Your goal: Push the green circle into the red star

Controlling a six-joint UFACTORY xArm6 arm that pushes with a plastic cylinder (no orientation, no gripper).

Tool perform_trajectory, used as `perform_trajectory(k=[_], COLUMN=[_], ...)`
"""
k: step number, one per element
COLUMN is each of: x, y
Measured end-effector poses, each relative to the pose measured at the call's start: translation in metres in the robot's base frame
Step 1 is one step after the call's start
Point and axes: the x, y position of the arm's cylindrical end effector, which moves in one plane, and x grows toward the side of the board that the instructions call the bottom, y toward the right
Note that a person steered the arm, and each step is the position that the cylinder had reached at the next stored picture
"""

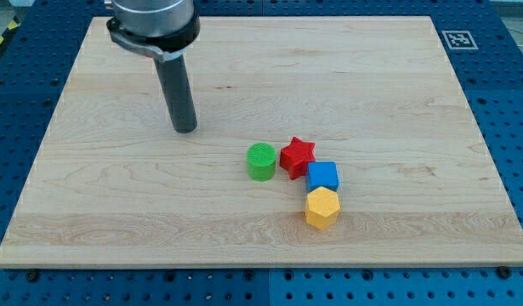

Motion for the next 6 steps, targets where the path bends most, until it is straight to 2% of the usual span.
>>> perform_trajectory(k=[2, 6], x=[0.047, 0.066], y=[0.022, 0.051])
